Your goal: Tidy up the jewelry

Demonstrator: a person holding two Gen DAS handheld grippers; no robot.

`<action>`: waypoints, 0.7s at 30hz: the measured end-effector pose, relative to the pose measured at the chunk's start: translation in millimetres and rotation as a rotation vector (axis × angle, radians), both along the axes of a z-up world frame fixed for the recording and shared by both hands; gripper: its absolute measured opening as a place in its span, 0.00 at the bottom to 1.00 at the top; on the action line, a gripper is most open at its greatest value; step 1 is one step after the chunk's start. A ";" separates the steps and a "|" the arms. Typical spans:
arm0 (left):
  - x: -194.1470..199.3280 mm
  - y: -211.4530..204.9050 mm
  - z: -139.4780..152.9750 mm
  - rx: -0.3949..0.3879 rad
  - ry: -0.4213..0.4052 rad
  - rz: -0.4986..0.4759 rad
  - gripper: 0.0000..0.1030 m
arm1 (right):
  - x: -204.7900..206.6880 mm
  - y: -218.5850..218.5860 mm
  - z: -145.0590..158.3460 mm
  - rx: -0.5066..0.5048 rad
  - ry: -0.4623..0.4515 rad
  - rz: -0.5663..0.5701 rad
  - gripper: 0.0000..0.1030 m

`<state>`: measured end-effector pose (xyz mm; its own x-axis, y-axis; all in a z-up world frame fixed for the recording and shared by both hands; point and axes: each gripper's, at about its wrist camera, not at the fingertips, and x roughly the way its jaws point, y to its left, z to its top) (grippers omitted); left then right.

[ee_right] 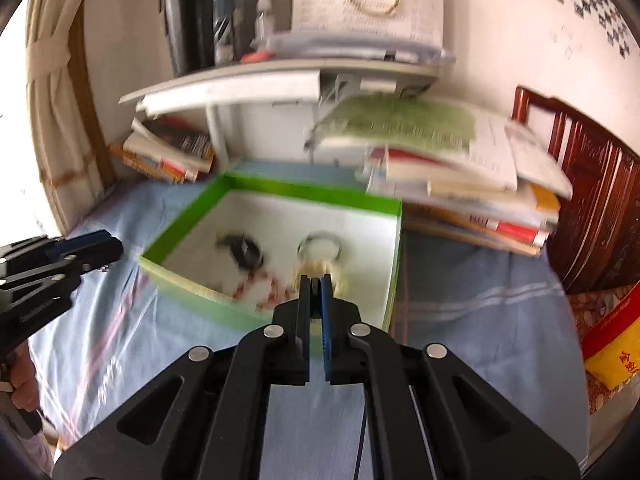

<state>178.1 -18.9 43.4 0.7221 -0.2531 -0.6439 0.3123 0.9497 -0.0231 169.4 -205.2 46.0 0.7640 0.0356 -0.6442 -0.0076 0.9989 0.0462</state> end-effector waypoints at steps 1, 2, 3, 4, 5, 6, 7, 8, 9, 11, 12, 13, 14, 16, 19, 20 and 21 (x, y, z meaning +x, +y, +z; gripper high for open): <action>13.6 -1.9 -0.1 0.002 0.001 0.013 0.19 | 4.4 -2.5 1.0 0.004 0.002 -0.008 0.05; 22.5 -3.8 -1.2 0.004 0.005 0.021 0.19 | 11.6 -3.9 -0.2 0.012 0.008 -0.016 0.05; 30.7 -5.5 -3.7 0.006 0.011 0.027 0.19 | 18.2 -5.0 -3.0 0.017 0.015 -0.023 0.05; 43.2 -8.6 -8.7 0.011 0.023 0.031 0.19 | 24.2 -6.1 -6.1 0.022 0.024 -0.030 0.05; 49.5 -10.4 -12.5 0.016 0.031 0.033 0.19 | 31.5 -7.7 -11.7 0.031 0.035 -0.038 0.05; 56.7 -12.6 -17.4 0.021 0.041 0.036 0.19 | 36.6 -8.4 -15.6 0.039 0.047 -0.042 0.05; 67.4 -15.3 -25.4 0.027 0.059 0.039 0.19 | 42.6 -8.6 -21.3 0.045 0.061 -0.046 0.05; 72.3 -16.3 -29.7 0.029 0.068 0.040 0.19 | 48.6 -7.8 -29.2 0.048 0.077 -0.050 0.05; 77.8 -17.5 -34.8 0.032 0.079 0.041 0.19 | 51.8 -6.4 -34.8 0.048 0.088 -0.053 0.05; 90.1 -19.7 -45.6 0.035 0.104 0.045 0.19 | 60.8 -4.1 -47.2 0.041 0.112 -0.055 0.05; 94.9 -19.6 -49.9 0.034 0.114 0.051 0.20 | 62.7 -3.0 -50.7 0.035 0.116 -0.057 0.05; 97.8 -19.1 -52.8 0.031 0.120 0.055 0.22 | 64.0 -2.1 -53.3 0.028 0.117 -0.061 0.06; 100.0 -18.3 -55.6 0.026 0.126 0.059 0.30 | 64.0 -2.0 -54.4 0.026 0.110 -0.064 0.10; 100.5 -15.5 -57.1 0.016 0.122 0.070 0.51 | 61.1 -2.7 -53.3 0.023 0.099 -0.072 0.25; 91.7 -9.0 -50.4 0.005 0.097 0.090 0.58 | 45.2 -4.7 -42.6 0.031 0.058 -0.094 0.44; 87.2 -6.8 -46.8 0.000 0.088 0.093 0.60 | 36.5 -4.4 -37.8 0.030 0.042 -0.101 0.49; 78.9 -4.3 -41.8 -0.004 0.068 0.101 0.65 | 29.3 -4.2 -34.1 0.028 0.030 -0.110 0.57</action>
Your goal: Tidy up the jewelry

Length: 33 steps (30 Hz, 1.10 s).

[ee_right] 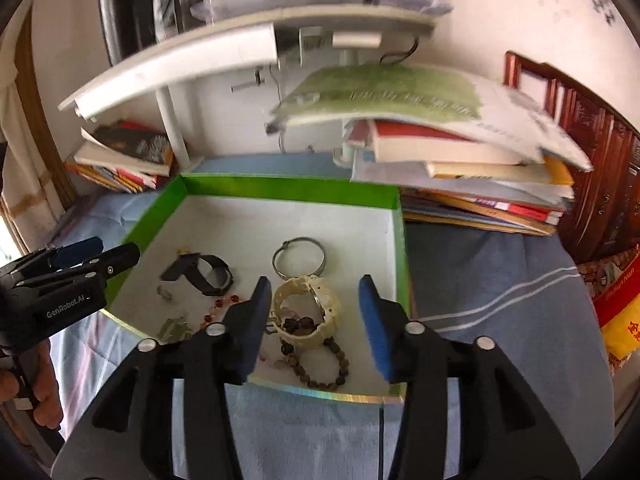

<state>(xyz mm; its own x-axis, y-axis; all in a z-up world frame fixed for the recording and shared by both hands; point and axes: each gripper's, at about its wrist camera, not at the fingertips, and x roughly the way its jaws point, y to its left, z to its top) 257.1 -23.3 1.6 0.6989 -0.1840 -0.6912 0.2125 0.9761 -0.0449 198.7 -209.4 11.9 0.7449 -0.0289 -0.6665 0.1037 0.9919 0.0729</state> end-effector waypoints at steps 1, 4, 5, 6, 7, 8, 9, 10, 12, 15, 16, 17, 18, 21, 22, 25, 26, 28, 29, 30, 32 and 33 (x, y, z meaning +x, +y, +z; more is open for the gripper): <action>-8.2 1.1 4.9 0.002 -0.019 0.009 0.71 | -11.5 0.5 5.1 0.000 -0.021 -0.013 0.61; -44.6 4.4 19.6 0.020 -0.098 0.027 0.77 | -50.5 4.8 17.2 -0.010 -0.087 -0.062 0.79; -56.8 4.9 23.4 0.024 -0.125 0.028 0.81 | -61.6 7.4 19.7 -0.019 -0.107 -0.074 0.83; -71.0 5.0 27.3 0.031 -0.156 0.029 0.85 | -80.7 13.0 22.9 -0.044 -0.141 -0.083 0.86; -90.1 5.1 31.1 0.043 -0.197 0.026 0.87 | -92.4 17.0 24.9 -0.066 -0.158 -0.090 0.87; -101.8 5.0 33.0 0.052 -0.221 0.028 0.87 | -105.6 21.8 26.6 -0.092 -0.178 -0.106 0.88; -120.8 4.7 34.8 0.069 -0.254 0.037 0.89 | -114.6 24.7 27.3 -0.105 -0.191 -0.117 0.90; -133.5 4.7 35.8 0.083 -0.271 0.045 0.91 | -125.3 28.5 27.9 -0.117 -0.195 -0.126 0.92; -158.8 5.3 37.2 0.104 -0.302 0.063 0.93 | -140.8 34.3 29.6 -0.119 -0.199 -0.119 0.93; -190.2 8.9 37.5 0.103 -0.324 0.065 0.95 | -164.3 42.7 33.1 -0.121 -0.214 -0.111 0.94; -198.1 10.2 38.4 0.103 -0.327 0.066 0.95 | -169.7 44.9 34.3 -0.125 -0.218 -0.111 0.95; -203.3 11.0 38.3 0.103 -0.328 0.066 0.96 | -174.0 46.6 35.2 -0.126 -0.220 -0.113 0.95; -207.3 11.5 38.5 0.103 -0.331 0.065 0.96 | -177.4 48.0 36.0 -0.125 -0.220 -0.115 0.95; -212.6 12.0 38.8 0.107 -0.330 0.061 0.96 | -185.0 50.3 38.0 -0.105 -0.225 -0.114 0.95; -213.1 13.4 39.1 0.101 -0.324 0.062 0.96 | -185.6 51.0 38.4 -0.105 -0.226 -0.117 0.96; -215.0 14.1 38.5 0.099 -0.323 0.069 0.96 | -185.0 51.6 37.6 -0.101 -0.222 -0.123 0.97; -216.2 14.9 38.0 0.100 -0.321 0.072 0.96 | -184.7 51.2 36.9 -0.095 -0.218 -0.124 0.97; -217.8 16.7 37.4 0.098 -0.315 0.073 0.96 | -184.5 51.1 35.8 -0.091 -0.212 -0.127 0.97; -218.9 17.9 37.3 0.096 -0.312 0.073 0.96 | -184.8 51.4 35.1 -0.090 -0.210 -0.127 0.97; -220.0 19.0 36.7 0.095 -0.310 0.074 0.96 | -185.2 51.6 34.9 -0.090 -0.209 -0.126 0.97; -220.8 19.7 35.5 0.098 -0.308 0.075 0.96 | -185.5 52.6 34.0 -0.091 -0.207 -0.127 0.97; -220.8 19.9 34.7 0.099 -0.305 0.074 0.96 | -185.3 52.7 34.1 -0.092 -0.207 -0.128 0.97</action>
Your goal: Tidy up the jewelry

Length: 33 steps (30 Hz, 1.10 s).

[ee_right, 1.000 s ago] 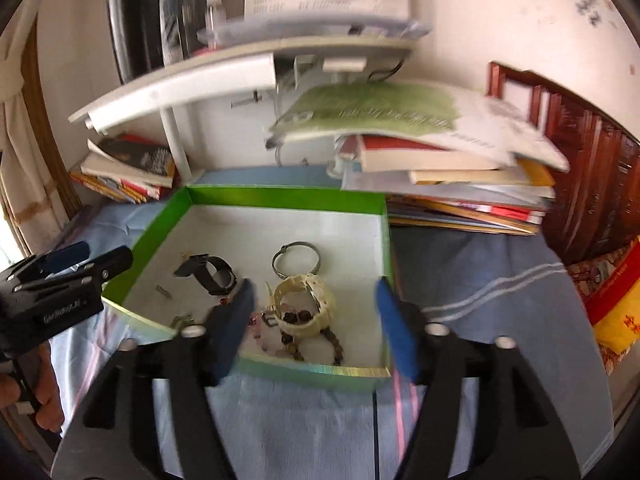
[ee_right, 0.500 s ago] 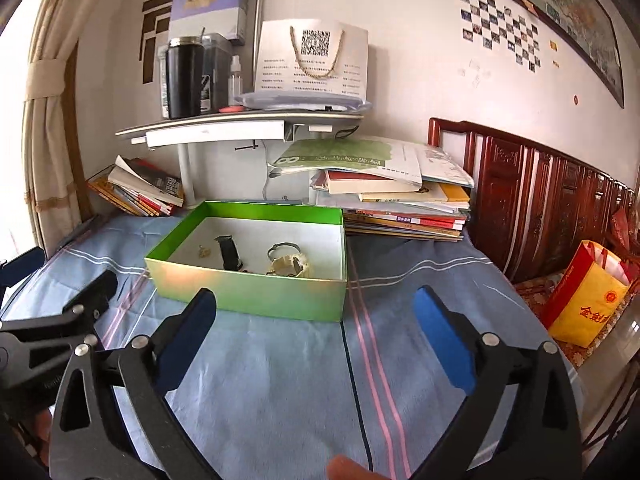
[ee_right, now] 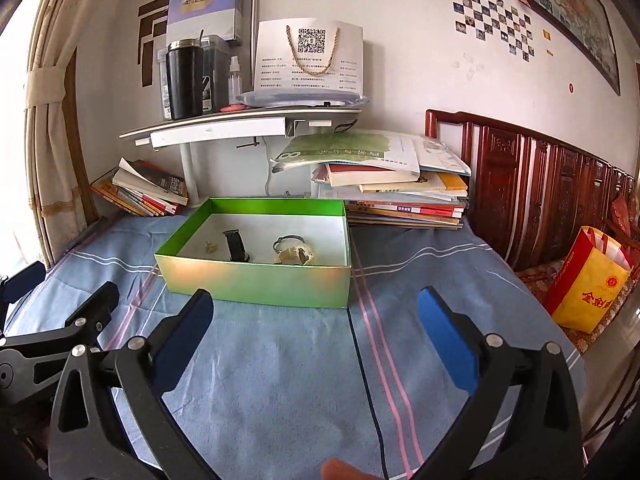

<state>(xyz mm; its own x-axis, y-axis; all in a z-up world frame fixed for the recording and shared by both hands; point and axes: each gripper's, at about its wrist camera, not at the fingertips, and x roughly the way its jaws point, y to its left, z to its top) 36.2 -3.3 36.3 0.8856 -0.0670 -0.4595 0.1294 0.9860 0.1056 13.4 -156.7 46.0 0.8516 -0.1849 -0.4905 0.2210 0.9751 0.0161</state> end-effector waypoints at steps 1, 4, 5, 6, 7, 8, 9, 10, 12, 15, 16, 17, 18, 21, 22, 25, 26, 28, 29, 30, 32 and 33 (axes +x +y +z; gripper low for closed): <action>0.1 0.2 -0.9 0.000 0.002 0.000 0.96 | 0.2 0.4 -0.1 -0.001 0.000 0.000 0.97; 1.6 0.4 -3.8 0.000 0.012 0.000 0.96 | 0.9 0.7 -1.0 0.001 0.005 0.002 0.97; 1.7 0.5 -5.0 0.001 0.015 0.001 0.96 | 1.1 1.0 -1.5 0.001 0.006 0.003 0.97; 1.9 1.2 -5.6 0.000 0.017 0.001 0.96 | 1.0 1.4 -2.0 0.002 0.006 0.004 0.97; 1.8 1.8 -6.1 -0.002 0.019 0.001 0.96 | 1.2 1.4 -2.1 0.003 0.007 0.006 0.97; 2.3 2.2 -6.3 -0.003 0.020 0.000 0.96 | 1.3 1.7 -2.2 0.002 0.007 0.006 0.97; 2.0 2.7 -6.5 -0.005 0.021 0.001 0.96 | 1.2 2.1 -2.2 0.001 0.007 0.006 0.97; 2.1 3.2 -6.5 -0.005 0.020 0.001 0.96 | 1.2 2.2 -2.2 0.002 0.006 0.005 0.97; 1.9 3.7 -6.9 -0.005 0.019 0.001 0.96 | 1.1 2.4 -2.3 0.002 0.005 0.005 0.97; 2.1 4.2 -6.6 -0.006 0.020 0.001 0.96 | 1.0 2.8 -2.3 0.002 0.005 0.005 0.97; 1.8 4.4 -6.9 -0.007 0.020 0.002 0.96 | 0.8 2.9 -2.3 0.002 0.004 0.005 0.97; 1.5 4.5 -7.2 -0.007 0.021 0.003 0.96 | 0.8 2.9 -2.3 0.002 0.004 0.005 0.97; 1.4 4.6 -7.1 -0.008 0.022 0.003 0.96 | 0.8 2.8 -2.2 0.001 0.004 0.005 0.97; 1.1 4.5 -6.6 -0.008 0.022 0.004 0.96 | 0.8 2.9 -2.4 0.000 0.004 0.005 0.97; 1.1 4.5 -6.7 -0.007 0.022 0.005 0.96 | 0.8 2.9 -2.4 0.001 0.004 0.005 0.97; 1.5 4.9 -6.6 -0.007 0.022 0.004 0.96 | 0.7 2.5 -2.3 0.002 0.004 0.004 0.97; 1.5 5.0 -6.5 -0.007 0.022 0.004 0.96 | 0.7 2.3 -2.3 0.002 0.004 0.005 0.97; 1.1 5.1 -6.8 -0.007 0.022 0.004 0.96 | 0.7 2.2 -2.5 0.002 0.003 0.005 0.97; 1.2 4.9 -6.7 -0.007 0.022 0.004 0.96 | 0.6 2.2 -2.7 0.001 0.003 0.005 0.97; 1.1 4.8 -6.7 -0.007 0.022 0.005 0.96 | 0.3 2.3 -1.9 0.001 0.002 0.006 0.97; 0.9 4.6 -6.7 -0.007 0.022 0.005 0.96 | -0.3 2.7 -1.5 0.001 0.001 0.006 0.97; 0.8 4.7 -7.0 -0.006 0.023 0.005 0.96 | -0.3 3.1 -1.6 0.001 0.002 0.006 0.97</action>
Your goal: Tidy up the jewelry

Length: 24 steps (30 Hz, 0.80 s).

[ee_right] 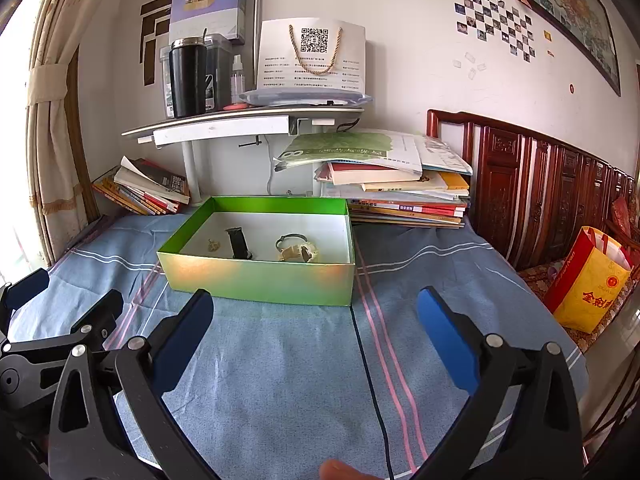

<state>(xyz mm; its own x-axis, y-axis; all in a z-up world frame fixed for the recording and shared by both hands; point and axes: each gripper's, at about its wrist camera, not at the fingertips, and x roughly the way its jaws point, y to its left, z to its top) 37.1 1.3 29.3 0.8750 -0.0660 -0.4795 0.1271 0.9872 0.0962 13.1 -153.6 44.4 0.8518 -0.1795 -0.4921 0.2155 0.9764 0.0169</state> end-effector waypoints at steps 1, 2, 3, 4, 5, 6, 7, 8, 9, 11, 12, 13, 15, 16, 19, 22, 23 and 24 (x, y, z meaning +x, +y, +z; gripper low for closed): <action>0.1 0.0 0.0 0.000 0.001 -0.001 0.96 | 0.0 -0.1 0.1 0.000 0.000 0.000 0.97; 0.0 -0.1 0.1 0.000 0.001 -0.001 0.96 | -0.1 0.1 0.1 0.000 -0.001 -0.001 0.97; -0.3 -0.2 -0.6 0.000 0.002 -0.001 0.96 | 0.0 -0.2 0.0 -0.001 -0.001 0.000 0.97; -0.6 -0.1 -1.1 0.001 0.002 -0.002 0.96 | 0.1 -0.2 -0.1 -0.002 -0.001 0.000 0.97; -0.5 -0.1 -1.2 0.001 0.002 -0.001 0.96 | 0.1 -0.2 -0.1 -0.001 0.000 0.000 0.97; -1.0 0.0 -1.5 0.001 0.002 -0.001 0.96 | 0.2 -0.5 -0.1 -0.001 0.000 0.000 0.97; -0.5 -0.1 -1.3 0.001 0.002 -0.002 0.96 | 0.2 -0.6 -0.1 -0.001 0.000 0.001 0.97; -0.4 -0.2 -1.1 0.001 0.003 -0.002 0.96 | 0.2 -0.1 -0.2 -0.002 0.001 0.001 0.97; -0.9 -0.3 -1.7 0.002 0.003 -0.001 0.96 | 0.1 -0.4 -0.1 -0.001 0.000 0.001 0.97; -1.2 -0.4 -2.2 0.001 0.004 -0.001 0.96 | 0.2 -0.1 0.0 0.000 -0.001 0.000 0.97; -1.3 -0.3 -2.6 0.000 0.005 -0.002 0.96 | 0.3 0.1 -0.1 0.000 0.000 0.000 0.97; -1.2 -0.2 -3.0 -0.001 0.007 -0.002 0.96 | 0.4 0.3 -0.1 0.000 0.001 0.000 0.97; -0.4 0.0 -3.4 -0.003 0.012 -0.003 0.96 | -0.1 0.5 0.1 -0.001 0.001 -0.001 0.97; 0.4 0.2 -3.5 -0.005 0.015 -0.004 0.96 | -0.1 0.7 0.1 -0.002 0.001 -0.001 0.97; 2.0 0.5 -4.3 -0.009 0.022 -0.007 0.96 | -0.2 0.6 -0.3 -0.003 0.004 -0.002 0.97; 2.1 -0.7 -5.3 -0.002 0.026 -0.007 0.96 | 0.1 -0.5 -0.9 0.001 0.004 0.000 0.97; 2.7 -0.9 -5.3 -0.002 0.027 -0.010 0.96 | 0.8 -0.5 -1.1 0.002 0.004 0.003 0.97; 2.2 -1.9 -6.1 -0.002 0.030 -0.019 0.96 | 0.8 -0.5 -1.3 0.002 0.004 0.003 0.97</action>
